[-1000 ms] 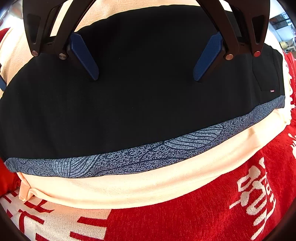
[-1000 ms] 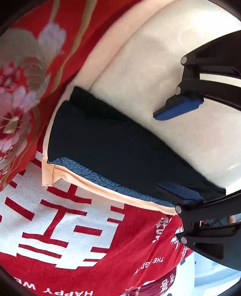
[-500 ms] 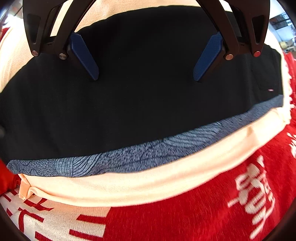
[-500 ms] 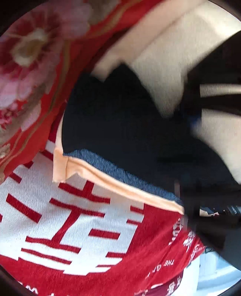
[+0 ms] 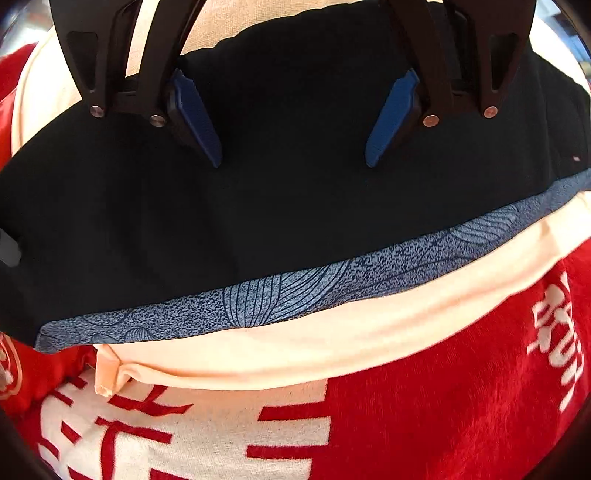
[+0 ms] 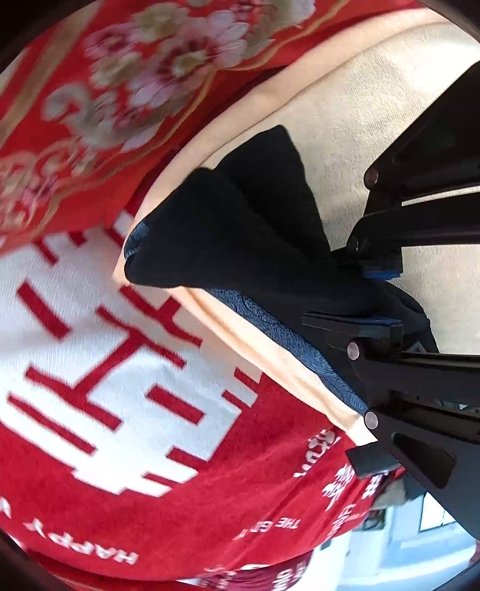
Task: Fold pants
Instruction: 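Grasp the trouser leg end with the right gripper and lift it, then fold the lifted leg end over toward the waistband with the right gripper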
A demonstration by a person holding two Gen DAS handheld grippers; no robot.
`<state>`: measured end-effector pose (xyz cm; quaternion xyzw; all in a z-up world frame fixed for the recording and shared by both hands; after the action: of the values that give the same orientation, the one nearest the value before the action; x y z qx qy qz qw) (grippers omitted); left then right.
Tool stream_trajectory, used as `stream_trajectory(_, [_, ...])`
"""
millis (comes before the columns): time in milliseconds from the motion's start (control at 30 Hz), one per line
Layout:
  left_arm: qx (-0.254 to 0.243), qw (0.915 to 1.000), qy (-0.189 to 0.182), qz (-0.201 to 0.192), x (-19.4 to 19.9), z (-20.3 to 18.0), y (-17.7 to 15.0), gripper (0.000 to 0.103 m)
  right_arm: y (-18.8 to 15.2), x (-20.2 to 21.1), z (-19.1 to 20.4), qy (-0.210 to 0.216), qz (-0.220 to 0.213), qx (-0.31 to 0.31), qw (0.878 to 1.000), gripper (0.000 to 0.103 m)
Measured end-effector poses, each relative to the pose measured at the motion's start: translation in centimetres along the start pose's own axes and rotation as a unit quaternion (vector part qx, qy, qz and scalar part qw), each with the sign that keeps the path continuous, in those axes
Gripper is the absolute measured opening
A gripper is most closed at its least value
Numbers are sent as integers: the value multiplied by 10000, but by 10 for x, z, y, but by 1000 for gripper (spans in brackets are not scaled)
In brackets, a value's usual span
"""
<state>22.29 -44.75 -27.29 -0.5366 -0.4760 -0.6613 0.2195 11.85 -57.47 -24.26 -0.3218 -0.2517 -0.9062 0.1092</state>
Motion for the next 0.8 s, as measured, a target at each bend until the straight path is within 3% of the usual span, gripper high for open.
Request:
stream_trajectory(333, [-143, 9995, -259, -148, 3, 4, -2, 81, -13, 9, 87, -169, -72, 1589, 9871, 16])
stream_trajectory(500, [-232, 9989, -403, -89, 13, 30, -4, 81, -31, 8, 133, -251, -90, 2107, 9772, 16])
stream_trajectory(700, [138, 9996, -215, -94, 44, 108, -16, 81, -85, -11, 188, -349, 179, 2862, 9574, 16])
stream_trajectory(800, [151, 9997, 96, -191, 61, 163, -26, 81, -127, -34, 214, -354, 444, 3143, 9476, 16])
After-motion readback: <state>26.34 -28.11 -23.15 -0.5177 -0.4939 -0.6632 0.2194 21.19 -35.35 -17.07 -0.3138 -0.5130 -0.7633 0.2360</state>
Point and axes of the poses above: each gripper's, at about its wrist camera, not at the fingertips, and x roughly against the way its jaws point, z to its left, y to its top, the point moved 6 cm from there along -x, roughly the way its jaws point, and after that the axes turned 13 degrees about -z, right-handed, at the moved point
